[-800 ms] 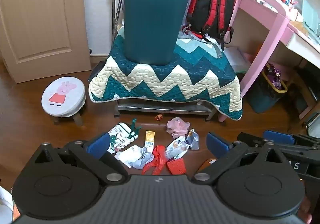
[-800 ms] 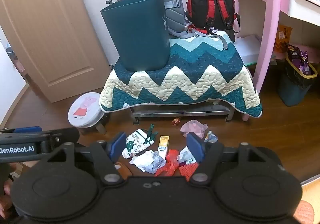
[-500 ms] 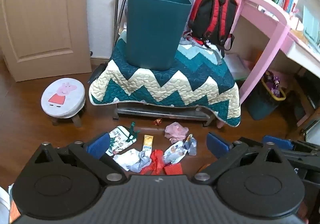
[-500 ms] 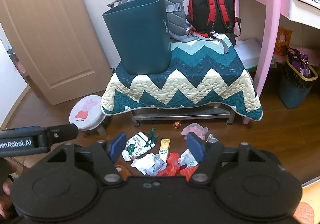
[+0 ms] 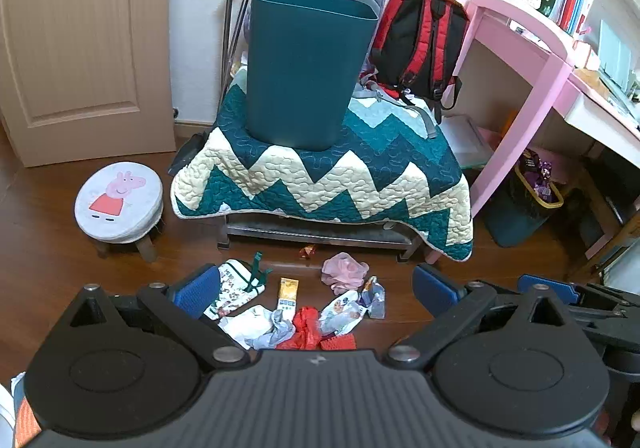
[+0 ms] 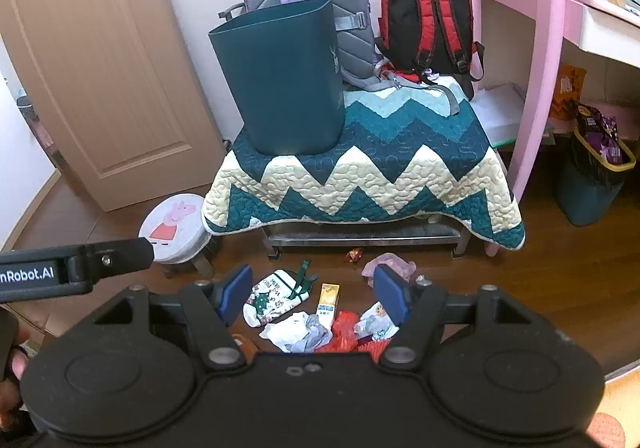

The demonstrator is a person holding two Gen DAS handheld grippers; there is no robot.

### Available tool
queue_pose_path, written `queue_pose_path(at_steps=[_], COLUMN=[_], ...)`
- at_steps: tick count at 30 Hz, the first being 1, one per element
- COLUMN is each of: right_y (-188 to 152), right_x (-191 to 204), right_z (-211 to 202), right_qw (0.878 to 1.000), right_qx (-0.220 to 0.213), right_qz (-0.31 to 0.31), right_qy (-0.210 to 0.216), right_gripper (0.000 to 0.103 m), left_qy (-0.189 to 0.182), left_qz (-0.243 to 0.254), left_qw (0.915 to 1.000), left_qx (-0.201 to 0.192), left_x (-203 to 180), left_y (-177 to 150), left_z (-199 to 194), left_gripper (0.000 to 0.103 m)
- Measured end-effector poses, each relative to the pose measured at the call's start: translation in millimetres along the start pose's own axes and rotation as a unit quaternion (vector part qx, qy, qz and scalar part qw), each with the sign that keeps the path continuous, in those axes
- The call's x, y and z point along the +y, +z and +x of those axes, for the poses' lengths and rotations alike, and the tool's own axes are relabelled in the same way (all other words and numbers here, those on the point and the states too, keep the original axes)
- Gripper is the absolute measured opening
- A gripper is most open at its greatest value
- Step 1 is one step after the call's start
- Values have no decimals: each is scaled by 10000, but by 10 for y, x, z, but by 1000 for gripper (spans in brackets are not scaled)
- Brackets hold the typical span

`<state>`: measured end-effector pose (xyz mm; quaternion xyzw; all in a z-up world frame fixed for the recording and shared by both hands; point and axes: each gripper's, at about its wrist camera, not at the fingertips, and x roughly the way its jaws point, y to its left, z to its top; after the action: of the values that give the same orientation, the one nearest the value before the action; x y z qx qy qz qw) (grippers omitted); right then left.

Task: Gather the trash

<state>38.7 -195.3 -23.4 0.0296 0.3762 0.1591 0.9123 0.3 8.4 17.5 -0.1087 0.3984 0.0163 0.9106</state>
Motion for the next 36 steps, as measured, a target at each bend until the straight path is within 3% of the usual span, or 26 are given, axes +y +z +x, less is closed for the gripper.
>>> queue_pose_path(at_steps=[16,29,36], right_y=[15,46,47], right_x=[-1,44,40], right_z=[-20,-254,-298], right_qw=[9999,9970,9960], right_qx=[-85,-718,-856], right_qz=[-61,-263,-189], right_qy=[23,153,175], right_gripper=[67,67,67], left_qy=[43,61,62], left_qz=[158,307,300], left_qw=[9994,9983,9984], left_qx=[-293,-493,-484], left_x=[-51,-122,-122], left_y=[24,-12,-21], left_z=[-66,-135,-134], left_gripper=[103,103,103])
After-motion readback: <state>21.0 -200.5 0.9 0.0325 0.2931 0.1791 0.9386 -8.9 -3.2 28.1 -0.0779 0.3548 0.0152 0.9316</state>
